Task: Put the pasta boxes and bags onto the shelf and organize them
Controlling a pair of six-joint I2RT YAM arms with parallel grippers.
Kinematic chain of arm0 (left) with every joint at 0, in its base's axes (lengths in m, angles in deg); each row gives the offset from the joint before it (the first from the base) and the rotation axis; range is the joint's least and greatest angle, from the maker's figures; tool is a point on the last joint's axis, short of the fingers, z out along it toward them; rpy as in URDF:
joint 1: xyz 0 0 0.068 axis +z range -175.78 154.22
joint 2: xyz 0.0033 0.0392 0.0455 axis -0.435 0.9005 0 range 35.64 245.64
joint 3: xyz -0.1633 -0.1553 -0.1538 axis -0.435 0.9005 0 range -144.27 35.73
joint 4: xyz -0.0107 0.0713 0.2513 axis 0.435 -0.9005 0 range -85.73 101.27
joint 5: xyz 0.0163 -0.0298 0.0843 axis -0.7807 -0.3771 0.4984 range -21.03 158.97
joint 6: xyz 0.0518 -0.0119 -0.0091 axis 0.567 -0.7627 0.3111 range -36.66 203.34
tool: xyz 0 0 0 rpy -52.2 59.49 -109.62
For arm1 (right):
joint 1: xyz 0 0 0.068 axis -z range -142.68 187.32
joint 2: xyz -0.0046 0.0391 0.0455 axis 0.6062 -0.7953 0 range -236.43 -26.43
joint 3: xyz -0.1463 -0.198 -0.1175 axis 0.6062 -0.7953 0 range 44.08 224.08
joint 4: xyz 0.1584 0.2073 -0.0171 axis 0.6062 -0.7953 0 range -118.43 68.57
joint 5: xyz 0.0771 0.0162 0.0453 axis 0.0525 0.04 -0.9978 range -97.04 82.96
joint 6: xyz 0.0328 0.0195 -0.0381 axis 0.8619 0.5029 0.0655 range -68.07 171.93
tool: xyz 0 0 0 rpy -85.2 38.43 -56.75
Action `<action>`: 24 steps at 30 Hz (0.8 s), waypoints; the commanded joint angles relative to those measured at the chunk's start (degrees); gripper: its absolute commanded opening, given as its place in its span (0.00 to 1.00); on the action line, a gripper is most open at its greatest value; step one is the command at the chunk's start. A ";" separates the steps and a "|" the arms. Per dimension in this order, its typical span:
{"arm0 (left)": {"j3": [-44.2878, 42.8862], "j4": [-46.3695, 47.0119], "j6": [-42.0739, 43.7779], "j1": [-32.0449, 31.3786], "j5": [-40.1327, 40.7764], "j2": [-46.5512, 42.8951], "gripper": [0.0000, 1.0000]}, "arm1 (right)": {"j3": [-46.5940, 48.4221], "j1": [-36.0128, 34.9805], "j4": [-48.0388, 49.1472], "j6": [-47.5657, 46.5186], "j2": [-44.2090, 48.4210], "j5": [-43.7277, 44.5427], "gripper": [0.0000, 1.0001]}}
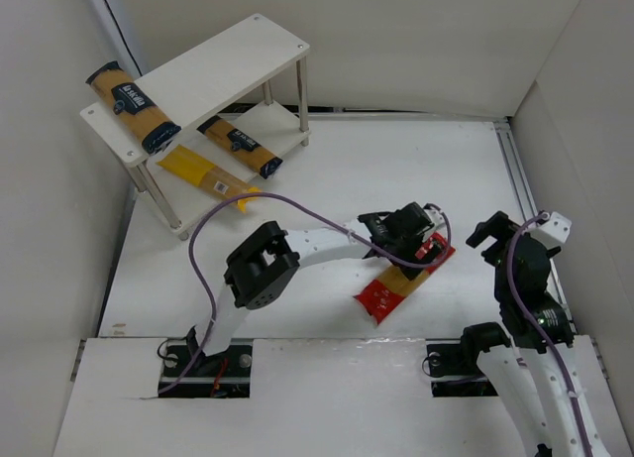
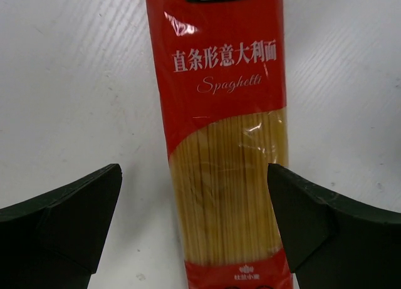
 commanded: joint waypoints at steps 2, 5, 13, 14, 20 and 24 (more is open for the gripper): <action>-2.13 -0.61 1.23 -0.20 -2.81 0.74 1.00 | -0.19 0.20 3.13 -1.41 -0.56 -1.67 0.99; -0.72 0.62 1.23 -0.20 -9.56 1.44 1.00 | -0.19 0.20 3.65 -1.94 -0.56 -1.67 0.99; 3.85 3.17 0.09 -0.72 -16.79 2.49 1.00 | -0.72 0.20 4.18 -1.94 -1.09 -1.67 0.99; 3.86 3.17 0.09 -0.72 -15.31 2.50 1.00 | -0.72 0.20 4.18 -1.94 -1.09 -1.67 0.99; -0.09 -3.06 -4.30 -1.78 -3.53 7.67 0.98 | -1.24 0.20 4.18 -1.94 -1.09 -1.67 0.99; -3.08 -8.07 -5.54 -4.76 8.48 9.70 0.93 | -1.25 0.20 4.18 -1.94 -1.09 -1.67 0.99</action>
